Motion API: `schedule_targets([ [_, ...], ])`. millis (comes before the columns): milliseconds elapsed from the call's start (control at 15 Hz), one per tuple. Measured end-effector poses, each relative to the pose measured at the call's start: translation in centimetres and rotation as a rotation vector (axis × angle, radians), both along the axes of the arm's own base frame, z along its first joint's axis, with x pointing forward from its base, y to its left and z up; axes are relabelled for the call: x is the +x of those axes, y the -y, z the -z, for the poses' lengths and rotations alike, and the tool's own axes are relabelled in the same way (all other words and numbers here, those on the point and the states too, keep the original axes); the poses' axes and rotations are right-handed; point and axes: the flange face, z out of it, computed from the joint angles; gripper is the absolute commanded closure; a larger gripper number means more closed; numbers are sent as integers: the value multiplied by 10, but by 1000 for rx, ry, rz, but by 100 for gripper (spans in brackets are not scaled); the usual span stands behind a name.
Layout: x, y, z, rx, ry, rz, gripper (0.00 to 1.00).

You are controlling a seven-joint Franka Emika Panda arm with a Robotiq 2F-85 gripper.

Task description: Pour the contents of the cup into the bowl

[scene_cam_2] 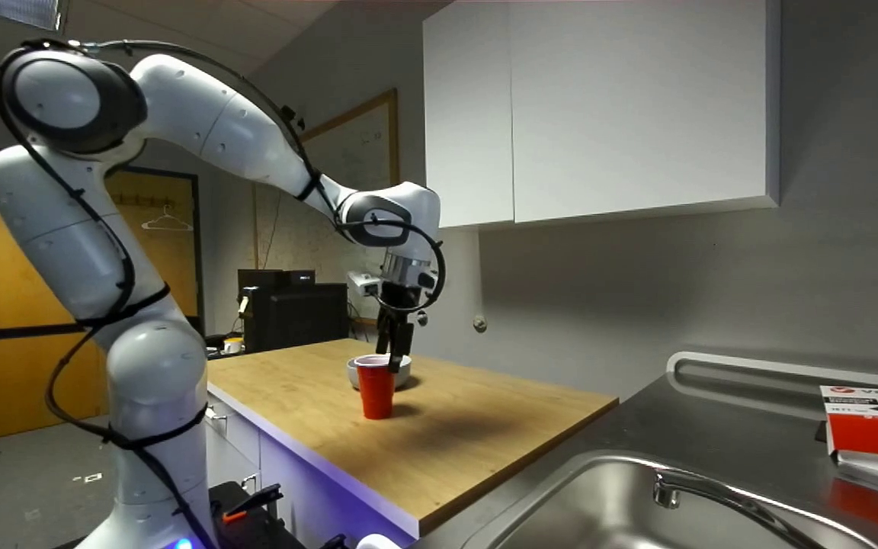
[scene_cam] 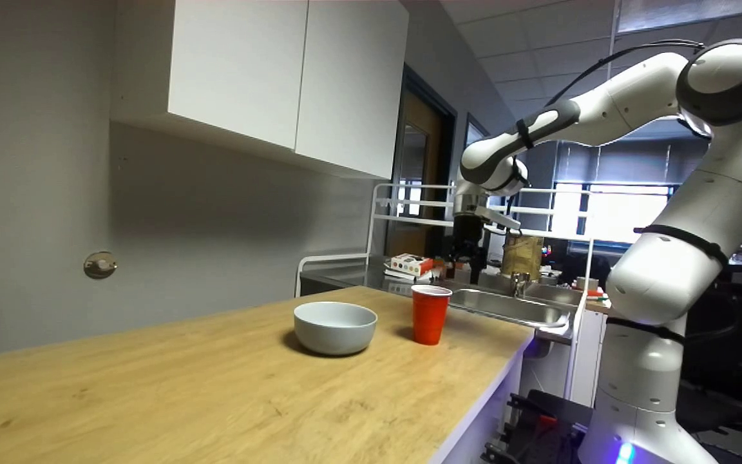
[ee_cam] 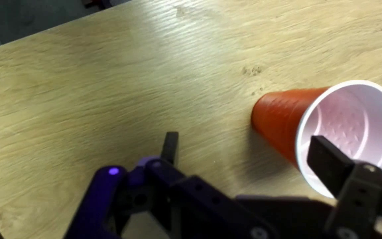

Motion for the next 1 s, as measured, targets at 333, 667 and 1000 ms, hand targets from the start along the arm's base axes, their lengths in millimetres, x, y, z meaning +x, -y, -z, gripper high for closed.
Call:
schedule_targets([
  [333, 12, -10, 39, 45, -100, 87, 0],
  [667, 18, -18, 51, 47, -138, 125, 40],
  [1000, 26, -31, 46, 19, -140, 149, 80],
])
